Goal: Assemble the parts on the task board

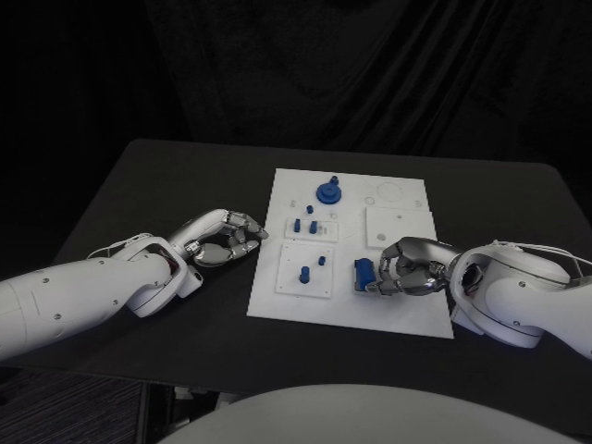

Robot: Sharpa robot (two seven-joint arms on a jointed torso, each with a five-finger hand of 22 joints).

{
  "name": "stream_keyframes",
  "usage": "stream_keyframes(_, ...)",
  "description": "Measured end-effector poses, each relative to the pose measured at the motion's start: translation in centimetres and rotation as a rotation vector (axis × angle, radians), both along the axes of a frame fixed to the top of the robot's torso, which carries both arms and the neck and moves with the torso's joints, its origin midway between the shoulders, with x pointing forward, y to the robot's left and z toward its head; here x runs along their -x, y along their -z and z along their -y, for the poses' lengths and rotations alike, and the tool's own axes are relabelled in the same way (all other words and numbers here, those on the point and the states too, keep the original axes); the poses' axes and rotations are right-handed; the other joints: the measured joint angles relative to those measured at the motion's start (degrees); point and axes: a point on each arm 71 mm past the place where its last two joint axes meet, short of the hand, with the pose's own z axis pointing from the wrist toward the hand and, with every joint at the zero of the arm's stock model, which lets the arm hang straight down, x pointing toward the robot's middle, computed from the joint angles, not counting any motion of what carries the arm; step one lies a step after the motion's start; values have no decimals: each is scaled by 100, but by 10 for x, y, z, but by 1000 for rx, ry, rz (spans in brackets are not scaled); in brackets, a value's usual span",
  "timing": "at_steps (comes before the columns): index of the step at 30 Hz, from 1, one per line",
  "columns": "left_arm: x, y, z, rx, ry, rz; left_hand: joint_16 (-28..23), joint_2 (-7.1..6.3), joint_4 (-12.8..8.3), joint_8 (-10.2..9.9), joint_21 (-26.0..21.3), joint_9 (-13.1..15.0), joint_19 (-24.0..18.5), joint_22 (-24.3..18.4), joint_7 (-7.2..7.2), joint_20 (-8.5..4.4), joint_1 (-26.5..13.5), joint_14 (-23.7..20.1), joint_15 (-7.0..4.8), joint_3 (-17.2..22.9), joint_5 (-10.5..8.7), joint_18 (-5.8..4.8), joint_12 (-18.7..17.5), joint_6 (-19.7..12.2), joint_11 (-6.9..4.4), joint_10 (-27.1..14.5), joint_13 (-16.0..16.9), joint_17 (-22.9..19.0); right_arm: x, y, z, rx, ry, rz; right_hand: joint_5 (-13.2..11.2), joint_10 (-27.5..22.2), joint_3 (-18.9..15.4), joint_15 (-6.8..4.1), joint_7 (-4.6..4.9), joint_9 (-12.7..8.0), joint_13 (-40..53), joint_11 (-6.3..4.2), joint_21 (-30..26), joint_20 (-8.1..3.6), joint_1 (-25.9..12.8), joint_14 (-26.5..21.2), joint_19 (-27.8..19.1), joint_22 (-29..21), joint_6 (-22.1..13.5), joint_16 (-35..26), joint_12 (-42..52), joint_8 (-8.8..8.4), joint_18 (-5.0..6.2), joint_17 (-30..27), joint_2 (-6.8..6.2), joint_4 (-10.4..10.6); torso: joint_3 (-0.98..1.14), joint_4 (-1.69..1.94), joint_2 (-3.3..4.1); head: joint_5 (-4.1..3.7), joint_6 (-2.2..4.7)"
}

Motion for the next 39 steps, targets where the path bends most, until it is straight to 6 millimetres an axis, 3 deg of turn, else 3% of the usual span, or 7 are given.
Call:
stream_keyframes(19,0,1,0,-1,1,-6,0,0,-16,0,23,0,-21,0,0,21,0,0,0,16,0,0,0,0,20,21,0,0,-1,0,-5,7,-37,34,0,-10,15,0,0,13,0,-9,0,0,50,0,0,0,0,22,0,0,0,0,50,-15,1,-2,-2,33,0)
stream_keyframes(23,0,1,1,-1,2,-7,0,0,-16,0,23,1,-21,0,21,21,0,0,0,16,0,0,0,20,20,20,-5,0,-2,0,-6,18,-47,48,0,-10,49,-7,0,33,0,-9,0,0,112,7,0,4,0,22,0,0,0,0,111,-50,1,-2,-2,36,0)
stream_keyframes(30,0,1,1,-2,2,-10,0,0,-16,23,48,1,-21,0,42,21,0,0,0,16,0,-1,24,41,20,20,-5,0,-3,-1,-8,52,-77,100,-1,-10,52,-21,-31,146,0,-9,36,-21,286,21,21,4,44,31,0,122,0,0,86,-195,1,-2,-2,45,0)
stream_keyframes(36,0,1,1,-2,3,-13,0,0,-16,22,48,1,-21,0,41,21,0,0,0,16,0,0,24,41,39,39,-11,0,-4,-3,-11,80,-108,153,5,-10,60,-40,-32,377,4,-9,88,-41,372,1,0,3,380,46,0,411,0,0,77,-286,1,-2,-2,51,0)
stream_keyframes(39,0,2,1,-3,3,-15,0,0,-16,22,47,1,-21,0,51,21,0,0,0,16,0,0,23,51,39,39,-11,0,-4,-4,-13,88,-122,173,25,-7,46,-41,-31,436,4,-11,110,-41,429,1,0,3,422,83,0,465,0,0,78,-302,1,-2,-2,44,0)
